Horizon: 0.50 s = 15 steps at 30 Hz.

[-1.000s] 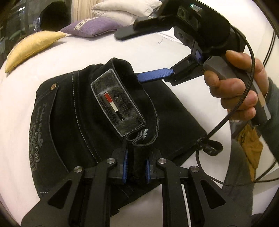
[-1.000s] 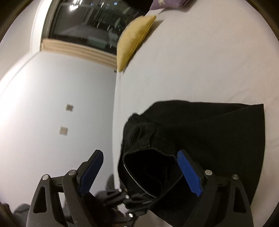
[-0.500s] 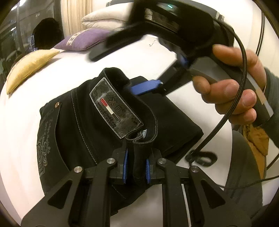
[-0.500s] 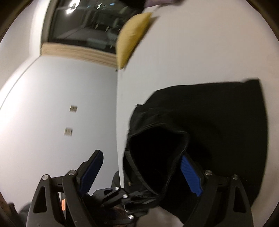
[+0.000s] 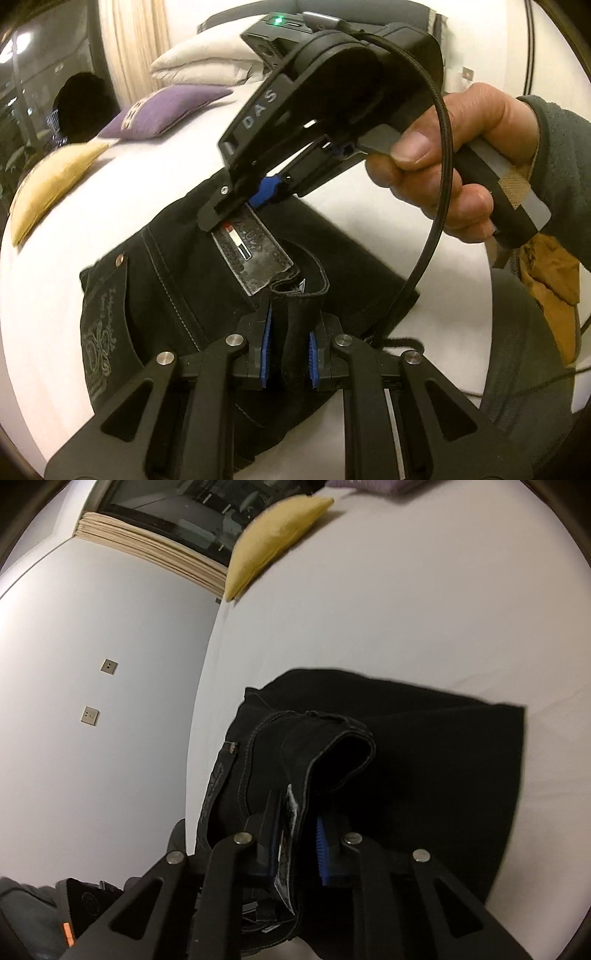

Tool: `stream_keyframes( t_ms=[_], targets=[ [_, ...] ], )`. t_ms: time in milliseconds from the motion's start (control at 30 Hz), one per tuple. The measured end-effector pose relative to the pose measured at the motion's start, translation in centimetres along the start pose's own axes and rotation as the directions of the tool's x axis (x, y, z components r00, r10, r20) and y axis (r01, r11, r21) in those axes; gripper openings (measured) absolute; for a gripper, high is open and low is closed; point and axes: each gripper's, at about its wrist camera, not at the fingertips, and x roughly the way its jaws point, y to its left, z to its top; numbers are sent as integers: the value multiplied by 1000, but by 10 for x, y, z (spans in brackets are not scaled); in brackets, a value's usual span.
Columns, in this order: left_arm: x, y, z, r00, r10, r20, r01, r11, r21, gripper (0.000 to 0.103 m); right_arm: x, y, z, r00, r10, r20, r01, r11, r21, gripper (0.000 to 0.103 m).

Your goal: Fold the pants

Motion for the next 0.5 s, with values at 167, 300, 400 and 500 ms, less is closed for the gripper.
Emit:
stream_keyframes(
  t_ms=[167, 300, 400, 500],
  targets=[
    [8, -10, 13, 999, -22, 26, 22, 1000, 15, 14, -13, -8, 5, 999, -11, 38, 11, 1000, 2, 16],
    [26, -21, 14, 999, -49, 13, 49, 999, 20, 14, -15, -28, 0, 998, -30, 52, 28, 999, 34, 12],
    [38, -29, 11, 998, -64, 11, 63, 997, 32, 14, -20, -46, -6, 996, -28, 79, 22, 997, 74, 12],
    [45, -33, 7, 997, -75, 8, 75, 996, 45, 14, -23, -58, -12, 995, -31, 98, 21, 995, 101, 11]
  ],
)
